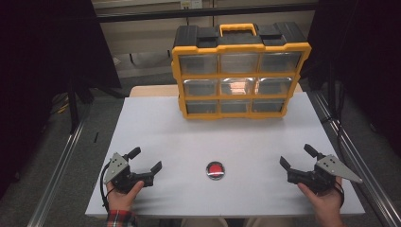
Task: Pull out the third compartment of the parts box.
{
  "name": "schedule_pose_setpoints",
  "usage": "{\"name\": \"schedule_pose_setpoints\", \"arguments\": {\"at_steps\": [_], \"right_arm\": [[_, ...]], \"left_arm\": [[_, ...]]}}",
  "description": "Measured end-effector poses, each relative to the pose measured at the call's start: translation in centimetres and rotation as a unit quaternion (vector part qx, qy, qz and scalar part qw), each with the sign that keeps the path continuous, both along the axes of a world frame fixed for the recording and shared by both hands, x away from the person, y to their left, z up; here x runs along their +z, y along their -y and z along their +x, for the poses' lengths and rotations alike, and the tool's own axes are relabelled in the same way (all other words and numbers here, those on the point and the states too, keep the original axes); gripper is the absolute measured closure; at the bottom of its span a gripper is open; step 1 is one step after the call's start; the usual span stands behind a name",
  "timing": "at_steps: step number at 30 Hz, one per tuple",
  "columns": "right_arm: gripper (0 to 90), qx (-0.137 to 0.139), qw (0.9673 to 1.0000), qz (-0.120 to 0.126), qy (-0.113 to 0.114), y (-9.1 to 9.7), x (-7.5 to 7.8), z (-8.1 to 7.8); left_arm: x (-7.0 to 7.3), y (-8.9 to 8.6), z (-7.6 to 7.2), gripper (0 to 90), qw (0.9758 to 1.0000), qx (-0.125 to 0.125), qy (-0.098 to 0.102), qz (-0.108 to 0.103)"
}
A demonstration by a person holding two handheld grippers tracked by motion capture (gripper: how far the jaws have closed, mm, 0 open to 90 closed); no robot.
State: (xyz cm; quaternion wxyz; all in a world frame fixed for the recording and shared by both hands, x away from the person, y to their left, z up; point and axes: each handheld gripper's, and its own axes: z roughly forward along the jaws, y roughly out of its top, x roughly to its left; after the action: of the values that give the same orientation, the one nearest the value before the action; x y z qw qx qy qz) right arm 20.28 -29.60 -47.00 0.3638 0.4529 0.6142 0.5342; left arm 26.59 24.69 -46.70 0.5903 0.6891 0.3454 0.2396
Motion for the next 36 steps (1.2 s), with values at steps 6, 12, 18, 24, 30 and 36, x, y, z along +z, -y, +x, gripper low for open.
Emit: {"name": "schedule_pose_setpoints", "arguments": {"at_steps": [6,12,18,24,30,36], "right_arm": [[3.0,-0.002,1.0000,-0.001,-0.002,0.0,0.0,0.1],[3.0,-0.008,0.9999,0.001,-0.009,0.1,0.2,0.2],[3.3,-0.014,0.9998,-0.001,-0.016,0.0,0.3,0.5],[3.1,-0.025,0.9995,-0.004,-0.016,-0.2,0.8,1.1],[3.1,-0.023,0.9995,-0.016,-0.015,-0.6,1.4,1.5],[3.3,-0.030,0.9994,-0.013,-0.014,-0.8,2.1,2.2]], "left_arm": [[0.0,0.0,0.0,1.8,1.0000,-0.003,0.003,0.003],[-0.1,0.0,0.1,1.7,0.9999,-0.009,0.001,0.014],[-0.1,0.2,0.0,1.7,0.9999,-0.005,-0.002,0.012],[-0.1,0.2,0.0,1.8,0.9999,-0.007,-0.002,0.010],[-0.1,0.2,0.0,1.8,0.9999,-0.005,-0.001,0.012],[-0.1,0.2,0.0,1.8,0.9999,-0.006,-0.002,0.014]]}}
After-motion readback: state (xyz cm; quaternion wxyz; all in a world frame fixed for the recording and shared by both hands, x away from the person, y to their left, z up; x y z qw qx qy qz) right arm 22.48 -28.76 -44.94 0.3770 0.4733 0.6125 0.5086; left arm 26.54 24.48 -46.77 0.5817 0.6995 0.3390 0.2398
